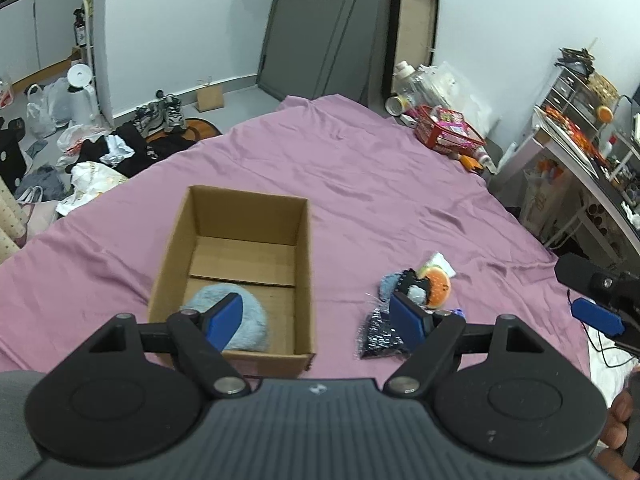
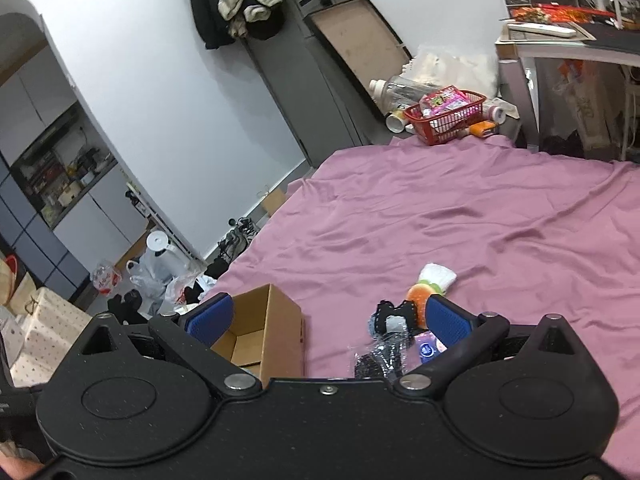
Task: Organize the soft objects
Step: 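Move the left gripper to the black sequin bag while the right gripper approaches the blue tissue packet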
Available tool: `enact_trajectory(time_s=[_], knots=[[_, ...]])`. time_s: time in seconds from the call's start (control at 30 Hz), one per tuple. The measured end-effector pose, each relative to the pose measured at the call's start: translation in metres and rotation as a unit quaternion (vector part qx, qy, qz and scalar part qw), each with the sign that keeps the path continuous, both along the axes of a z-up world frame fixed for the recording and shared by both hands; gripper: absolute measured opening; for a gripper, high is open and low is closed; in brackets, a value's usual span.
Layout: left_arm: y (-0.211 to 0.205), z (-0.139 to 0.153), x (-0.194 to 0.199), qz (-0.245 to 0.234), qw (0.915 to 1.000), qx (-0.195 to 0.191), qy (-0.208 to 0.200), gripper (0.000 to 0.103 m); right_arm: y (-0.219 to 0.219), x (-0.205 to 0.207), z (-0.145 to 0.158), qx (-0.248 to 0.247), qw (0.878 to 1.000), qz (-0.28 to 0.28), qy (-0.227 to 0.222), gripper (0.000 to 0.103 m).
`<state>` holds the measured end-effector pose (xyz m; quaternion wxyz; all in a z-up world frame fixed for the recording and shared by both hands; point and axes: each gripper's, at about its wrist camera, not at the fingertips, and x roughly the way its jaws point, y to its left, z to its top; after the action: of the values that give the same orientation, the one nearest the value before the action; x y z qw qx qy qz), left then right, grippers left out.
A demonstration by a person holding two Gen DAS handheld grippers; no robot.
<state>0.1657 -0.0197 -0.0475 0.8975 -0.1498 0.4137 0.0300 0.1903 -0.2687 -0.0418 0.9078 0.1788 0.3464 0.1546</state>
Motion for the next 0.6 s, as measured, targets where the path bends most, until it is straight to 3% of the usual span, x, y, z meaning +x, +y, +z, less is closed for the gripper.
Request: enact_trajectory(time_s=[0.6], knots=[[-0.057,-0.013,0.024,-0.02,0.9996,0.019,-0.001,0.079,-0.048,0.011,-0.016,0.01,0.999,-0.028,0.018,0.103]])
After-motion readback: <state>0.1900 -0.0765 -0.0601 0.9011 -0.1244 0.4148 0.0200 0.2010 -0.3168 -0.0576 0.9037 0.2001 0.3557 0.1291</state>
